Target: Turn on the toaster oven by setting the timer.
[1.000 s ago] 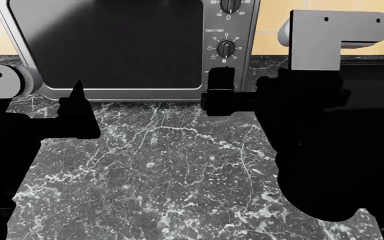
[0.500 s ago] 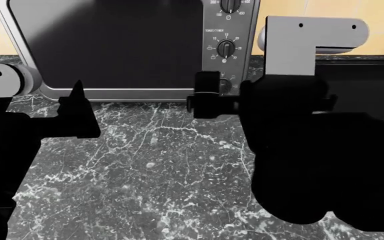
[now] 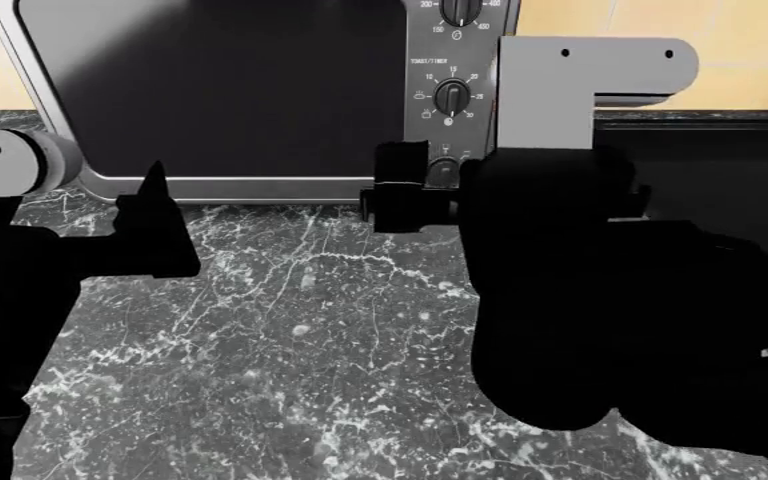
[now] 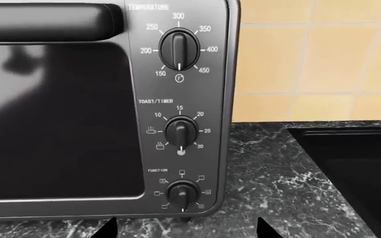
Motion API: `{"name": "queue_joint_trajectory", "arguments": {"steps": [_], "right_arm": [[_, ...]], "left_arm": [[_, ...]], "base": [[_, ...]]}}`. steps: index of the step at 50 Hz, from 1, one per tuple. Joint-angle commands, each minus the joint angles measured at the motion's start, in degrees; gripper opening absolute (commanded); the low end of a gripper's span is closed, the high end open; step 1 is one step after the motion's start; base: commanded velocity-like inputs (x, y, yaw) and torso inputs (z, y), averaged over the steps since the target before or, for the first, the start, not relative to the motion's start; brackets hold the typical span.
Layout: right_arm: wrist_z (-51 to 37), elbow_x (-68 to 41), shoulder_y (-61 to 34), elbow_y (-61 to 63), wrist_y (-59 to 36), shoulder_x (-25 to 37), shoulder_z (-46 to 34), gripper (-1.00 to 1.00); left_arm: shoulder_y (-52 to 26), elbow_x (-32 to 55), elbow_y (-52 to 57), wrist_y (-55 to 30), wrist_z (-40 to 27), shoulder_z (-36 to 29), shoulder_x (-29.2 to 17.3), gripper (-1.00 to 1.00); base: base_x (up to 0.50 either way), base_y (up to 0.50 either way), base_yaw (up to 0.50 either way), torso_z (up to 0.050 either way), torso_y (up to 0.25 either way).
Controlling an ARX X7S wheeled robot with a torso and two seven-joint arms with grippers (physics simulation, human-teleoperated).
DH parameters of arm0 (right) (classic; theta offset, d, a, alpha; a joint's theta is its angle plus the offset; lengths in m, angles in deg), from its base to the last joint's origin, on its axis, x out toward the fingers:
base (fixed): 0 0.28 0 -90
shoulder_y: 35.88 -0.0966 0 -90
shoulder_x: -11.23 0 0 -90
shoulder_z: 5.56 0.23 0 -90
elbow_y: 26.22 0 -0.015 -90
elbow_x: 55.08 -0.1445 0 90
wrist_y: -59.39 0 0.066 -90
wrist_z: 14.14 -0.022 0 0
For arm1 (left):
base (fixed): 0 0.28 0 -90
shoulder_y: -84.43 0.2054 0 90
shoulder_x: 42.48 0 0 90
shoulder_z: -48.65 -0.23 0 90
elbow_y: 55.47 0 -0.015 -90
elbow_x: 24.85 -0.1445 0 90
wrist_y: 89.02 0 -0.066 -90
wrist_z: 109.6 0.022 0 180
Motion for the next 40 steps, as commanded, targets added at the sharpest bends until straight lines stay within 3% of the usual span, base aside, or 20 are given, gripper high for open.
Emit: {"name": "queue_joint_trajectory", "arguments": {"steps": [1,40], "right_arm": [[1.5,0.5,-1.0,-2.4,0.8,-1.5,-2.8,1.0],[5.6,3.9,-1.4,-9.6,-1.2,-4.6,-5.8,1.0]], "left_arm": [[0.2,0.1,0.2,0.4,0.0,-0.1,-0.3,1.0],[-0.1,-0.2,-0.1,1.5,0.1,-0.9,-0.9,1.0]], "base": [[0.0,0.0,0.0,0.0,0.0],[0.0,0.0,0.0,0.0,0.0]]}}
